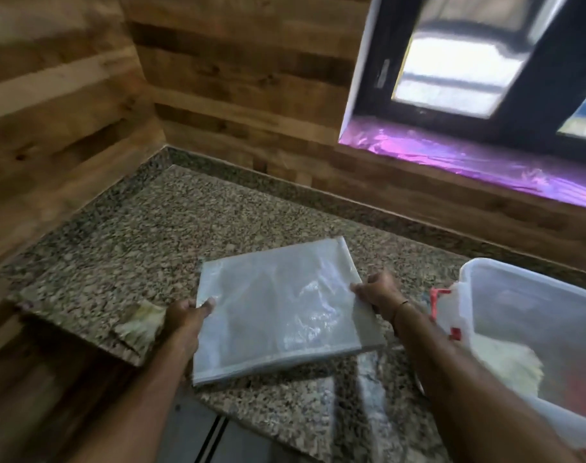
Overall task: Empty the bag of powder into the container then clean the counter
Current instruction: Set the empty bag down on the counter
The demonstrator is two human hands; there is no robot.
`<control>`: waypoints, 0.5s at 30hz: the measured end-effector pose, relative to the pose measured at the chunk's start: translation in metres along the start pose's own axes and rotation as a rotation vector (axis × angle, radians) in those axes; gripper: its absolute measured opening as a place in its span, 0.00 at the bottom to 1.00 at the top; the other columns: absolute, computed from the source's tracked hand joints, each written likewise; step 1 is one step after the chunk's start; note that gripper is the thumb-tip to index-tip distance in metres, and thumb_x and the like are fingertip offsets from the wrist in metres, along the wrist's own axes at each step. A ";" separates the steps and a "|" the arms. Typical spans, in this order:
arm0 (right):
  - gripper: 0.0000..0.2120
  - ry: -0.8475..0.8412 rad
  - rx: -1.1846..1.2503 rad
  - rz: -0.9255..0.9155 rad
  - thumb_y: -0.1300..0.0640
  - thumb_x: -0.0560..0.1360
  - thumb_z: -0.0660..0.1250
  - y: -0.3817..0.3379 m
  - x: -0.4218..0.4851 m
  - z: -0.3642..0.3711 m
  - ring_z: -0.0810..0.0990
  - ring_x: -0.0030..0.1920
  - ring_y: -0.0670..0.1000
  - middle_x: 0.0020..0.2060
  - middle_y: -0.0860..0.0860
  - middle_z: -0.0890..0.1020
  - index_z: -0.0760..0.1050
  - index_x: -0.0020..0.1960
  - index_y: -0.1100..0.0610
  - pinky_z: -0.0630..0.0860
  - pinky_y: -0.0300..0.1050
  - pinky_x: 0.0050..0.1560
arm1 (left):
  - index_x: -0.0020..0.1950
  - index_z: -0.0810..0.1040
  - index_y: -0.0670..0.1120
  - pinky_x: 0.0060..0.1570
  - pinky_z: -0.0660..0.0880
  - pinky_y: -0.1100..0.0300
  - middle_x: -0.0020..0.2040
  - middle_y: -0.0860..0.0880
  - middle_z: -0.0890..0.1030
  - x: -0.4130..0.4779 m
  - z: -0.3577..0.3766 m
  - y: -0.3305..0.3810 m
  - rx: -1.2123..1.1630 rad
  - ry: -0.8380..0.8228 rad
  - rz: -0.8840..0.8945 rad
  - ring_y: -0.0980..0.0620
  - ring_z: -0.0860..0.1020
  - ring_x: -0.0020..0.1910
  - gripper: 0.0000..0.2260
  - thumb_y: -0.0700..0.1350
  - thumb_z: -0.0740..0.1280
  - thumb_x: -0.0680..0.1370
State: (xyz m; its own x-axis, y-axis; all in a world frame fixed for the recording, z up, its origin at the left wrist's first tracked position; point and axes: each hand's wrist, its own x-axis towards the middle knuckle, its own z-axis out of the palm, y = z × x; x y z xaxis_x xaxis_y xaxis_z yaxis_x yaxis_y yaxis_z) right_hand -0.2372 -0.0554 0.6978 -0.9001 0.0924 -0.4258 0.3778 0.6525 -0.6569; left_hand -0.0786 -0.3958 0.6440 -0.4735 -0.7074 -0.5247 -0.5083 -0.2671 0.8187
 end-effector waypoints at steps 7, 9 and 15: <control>0.17 0.082 -0.202 0.058 0.47 0.68 0.78 0.034 0.004 0.033 0.84 0.38 0.57 0.34 0.57 0.85 0.82 0.36 0.62 0.77 0.46 0.39 | 0.33 0.72 0.43 0.35 0.68 0.58 0.29 0.45 0.73 0.019 -0.002 -0.047 0.147 0.026 -0.008 0.49 0.72 0.31 0.18 0.41 0.80 0.72; 0.15 0.082 -0.213 0.061 0.49 0.68 0.77 0.034 0.001 0.037 0.84 0.39 0.56 0.35 0.56 0.85 0.82 0.36 0.61 0.79 0.46 0.41 | 0.32 0.71 0.44 0.34 0.65 0.59 0.28 0.48 0.71 0.022 -0.002 -0.050 0.199 0.038 0.005 0.50 0.70 0.30 0.18 0.42 0.80 0.72; 0.04 0.076 -0.135 0.072 0.58 0.68 0.75 0.034 -0.010 0.033 0.85 0.41 0.57 0.36 0.56 0.86 0.83 0.37 0.58 0.84 0.54 0.45 | 0.57 0.77 0.41 0.40 0.79 0.54 0.49 0.42 0.82 0.011 0.009 -0.038 0.257 0.023 0.099 0.42 0.82 0.44 0.18 0.44 0.79 0.72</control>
State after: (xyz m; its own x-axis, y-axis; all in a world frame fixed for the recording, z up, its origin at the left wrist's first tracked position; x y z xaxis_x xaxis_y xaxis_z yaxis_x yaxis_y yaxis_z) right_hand -0.2086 -0.0591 0.6592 -0.8874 0.1959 -0.4172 0.4139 0.7369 -0.5345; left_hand -0.0717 -0.3876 0.6051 -0.5148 -0.7372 -0.4377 -0.6278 -0.0235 0.7780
